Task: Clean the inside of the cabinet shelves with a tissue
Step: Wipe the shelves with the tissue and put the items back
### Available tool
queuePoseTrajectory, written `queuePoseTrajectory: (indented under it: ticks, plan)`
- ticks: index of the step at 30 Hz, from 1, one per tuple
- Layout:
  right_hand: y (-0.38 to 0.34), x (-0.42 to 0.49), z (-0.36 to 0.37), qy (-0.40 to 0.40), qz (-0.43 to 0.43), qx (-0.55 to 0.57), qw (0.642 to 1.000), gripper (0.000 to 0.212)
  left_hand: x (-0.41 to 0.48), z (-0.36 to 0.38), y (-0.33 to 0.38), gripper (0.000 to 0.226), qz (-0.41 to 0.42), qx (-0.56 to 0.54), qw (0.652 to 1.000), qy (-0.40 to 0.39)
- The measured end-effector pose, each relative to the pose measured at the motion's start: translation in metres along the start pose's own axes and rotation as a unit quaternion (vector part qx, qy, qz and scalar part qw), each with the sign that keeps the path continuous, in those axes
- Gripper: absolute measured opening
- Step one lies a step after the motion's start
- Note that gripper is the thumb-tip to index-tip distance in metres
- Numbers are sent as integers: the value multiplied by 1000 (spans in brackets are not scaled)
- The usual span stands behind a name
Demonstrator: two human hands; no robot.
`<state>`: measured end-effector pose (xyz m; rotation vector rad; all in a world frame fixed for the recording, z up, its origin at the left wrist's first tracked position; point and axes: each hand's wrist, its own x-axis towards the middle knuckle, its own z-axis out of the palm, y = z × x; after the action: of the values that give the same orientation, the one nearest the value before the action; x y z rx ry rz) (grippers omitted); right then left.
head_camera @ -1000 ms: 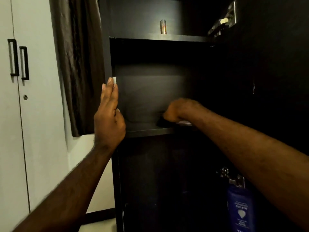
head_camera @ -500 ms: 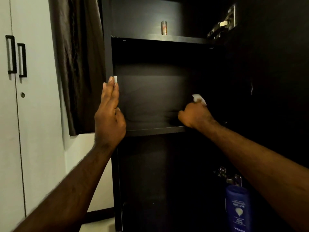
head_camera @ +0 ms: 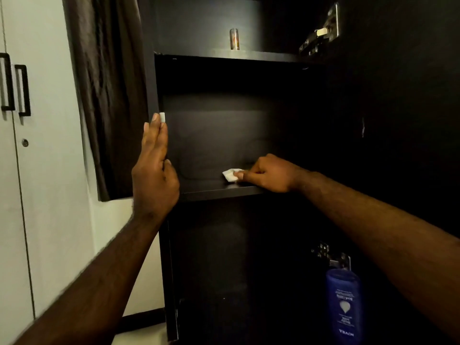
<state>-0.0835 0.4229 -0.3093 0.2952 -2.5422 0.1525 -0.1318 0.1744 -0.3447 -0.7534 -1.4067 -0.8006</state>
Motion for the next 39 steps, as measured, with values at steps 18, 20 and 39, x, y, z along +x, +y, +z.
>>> queuePoseTrajectory:
  ticks: [18,20,39]
  plan:
    - [10,8,4,198,356,140,902,82,-1,0,-1,74,-4,-4,1000,-1]
    - [12,16,8,170,376,123,903,92,-1,0,0,74,-1,-4,1000,0]
    - [-30,21,-6,46,65,-178,981,30,0,1,-1,75,-2,-6,1000,6]
